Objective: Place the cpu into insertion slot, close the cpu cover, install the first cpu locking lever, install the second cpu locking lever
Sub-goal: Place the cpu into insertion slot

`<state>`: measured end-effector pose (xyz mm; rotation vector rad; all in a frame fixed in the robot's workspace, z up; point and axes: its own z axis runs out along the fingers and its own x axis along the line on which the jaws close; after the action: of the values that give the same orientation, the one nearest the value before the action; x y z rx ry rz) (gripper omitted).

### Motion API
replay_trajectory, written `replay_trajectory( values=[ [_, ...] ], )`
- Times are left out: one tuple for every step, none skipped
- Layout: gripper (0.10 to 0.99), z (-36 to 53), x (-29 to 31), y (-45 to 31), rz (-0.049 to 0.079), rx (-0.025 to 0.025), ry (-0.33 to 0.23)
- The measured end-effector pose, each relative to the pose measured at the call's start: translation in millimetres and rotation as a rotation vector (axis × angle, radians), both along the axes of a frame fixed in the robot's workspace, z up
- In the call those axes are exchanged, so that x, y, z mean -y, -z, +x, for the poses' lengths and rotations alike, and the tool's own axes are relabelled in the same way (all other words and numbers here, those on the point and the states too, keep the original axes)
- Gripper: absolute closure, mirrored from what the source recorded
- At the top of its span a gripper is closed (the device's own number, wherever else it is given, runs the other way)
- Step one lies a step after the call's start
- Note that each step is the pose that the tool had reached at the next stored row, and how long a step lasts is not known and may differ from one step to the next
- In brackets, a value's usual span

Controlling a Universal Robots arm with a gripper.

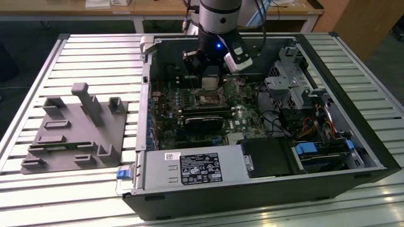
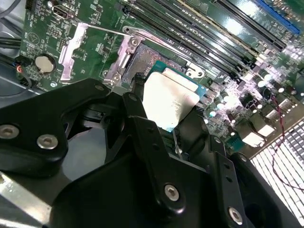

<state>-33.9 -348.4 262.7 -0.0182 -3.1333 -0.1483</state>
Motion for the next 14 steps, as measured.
replay_trajectory(
  values=[
    [0.549, 0.0, -0.8, 1.7, 0.000, 0.0000, -0.001],
    [0.549, 0.0, -1.7, 3.4, 0.000, -0.0001, -0.002],
    [0.549, 0.0, -2.6, 5.1, 0.000, -0.0001, -0.003],
    [0.549, 0.0, -3.5, 6.8, 0.000, 0.0000, -0.003],
    [0.549, 0.0, -4.1, 8.5, 0.000, 0.0000, -0.004],
    [0.549, 0.1, -4.5, 10.3, 0.000, 0.0000, -0.005],
    [0.549, 0.1, -4.7, 12.1, 0.000, 0.0000, -0.006],
    [0.549, 0.1, -5.0, 13.9, 0.000, 0.0000, -0.007],
    [0.549, 0.0, -5.2, 15.8, 0.000, 0.0000, -0.008],
    [0.549, 0.1, -5.3, 17.6, 0.000, 0.0000, -0.009],
    [0.549, 0.1, -5.5, 19.4, 0.000, 0.0000, -0.010],
    [0.549, 0.1, -5.6, 21.2, 0.000, 0.0000, -0.010],
    [0.549, 0.1, -5.7, 22.9, 0.000, 0.0000, -0.011],
    [0.549, 0.0, -5.7, 24.3, 0.000, -0.0002, -0.011]
  ],
)
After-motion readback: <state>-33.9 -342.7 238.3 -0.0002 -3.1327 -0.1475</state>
